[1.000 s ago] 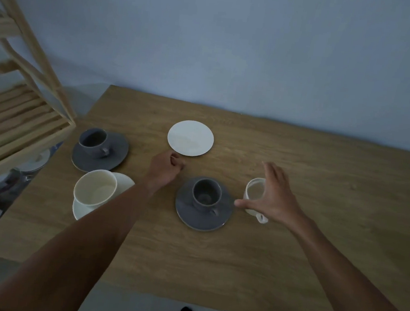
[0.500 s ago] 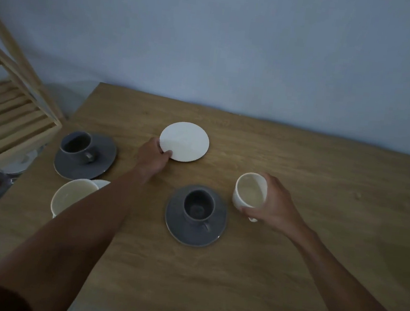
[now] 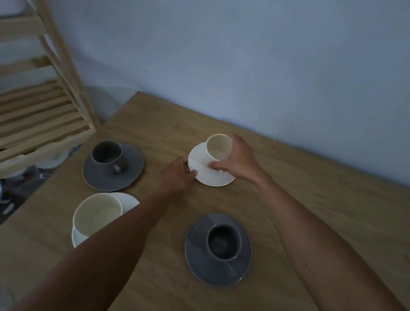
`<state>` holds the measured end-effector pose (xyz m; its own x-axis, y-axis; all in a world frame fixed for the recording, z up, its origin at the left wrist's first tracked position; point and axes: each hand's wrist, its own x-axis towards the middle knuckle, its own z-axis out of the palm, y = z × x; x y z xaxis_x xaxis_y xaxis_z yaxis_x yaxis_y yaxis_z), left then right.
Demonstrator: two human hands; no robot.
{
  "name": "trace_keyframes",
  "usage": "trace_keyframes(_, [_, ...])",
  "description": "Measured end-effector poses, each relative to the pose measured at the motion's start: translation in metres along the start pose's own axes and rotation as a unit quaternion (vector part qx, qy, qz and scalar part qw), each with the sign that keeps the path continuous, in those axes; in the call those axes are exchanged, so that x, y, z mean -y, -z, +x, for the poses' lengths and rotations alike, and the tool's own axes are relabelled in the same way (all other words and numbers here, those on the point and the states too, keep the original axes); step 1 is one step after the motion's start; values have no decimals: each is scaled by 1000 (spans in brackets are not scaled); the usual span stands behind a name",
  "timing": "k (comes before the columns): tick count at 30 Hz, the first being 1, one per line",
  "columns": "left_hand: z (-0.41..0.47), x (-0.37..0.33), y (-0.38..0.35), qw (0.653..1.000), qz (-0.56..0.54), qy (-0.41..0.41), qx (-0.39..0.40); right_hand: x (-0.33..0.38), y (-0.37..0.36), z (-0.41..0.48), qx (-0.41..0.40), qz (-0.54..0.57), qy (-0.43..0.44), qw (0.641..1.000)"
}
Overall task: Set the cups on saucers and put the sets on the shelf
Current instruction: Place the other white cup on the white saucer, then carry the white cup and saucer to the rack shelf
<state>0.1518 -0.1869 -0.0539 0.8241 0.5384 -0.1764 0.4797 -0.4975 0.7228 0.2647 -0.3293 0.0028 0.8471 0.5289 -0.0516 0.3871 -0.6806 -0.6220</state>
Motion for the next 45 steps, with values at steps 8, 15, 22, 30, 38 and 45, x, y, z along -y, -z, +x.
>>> trace_keyframes(8, [-1,0,0,1000,-23,2,-4,0,-10,10,20,-20,1,1000])
trace_keyframes(15, [1,-3,3,1000,-15,-4,8,2,-3,7,53,-18,-14,998])
trace_keyframes(22, [21,-8,17,996,63,-42,43,-41,32,-1,-59,68,-76,993])
trace_keyframes(30, [36,-12,13,992,82,-44,81,-64,4,-9,66,-11,-54,996])
trace_keyframes(38, [41,-15,8,995,65,-40,67,-64,-6,-5,57,46,-50,996])
trace_keyframes(45, [39,-27,26,997,0,-43,69,-50,3,2,59,153,-84,983])
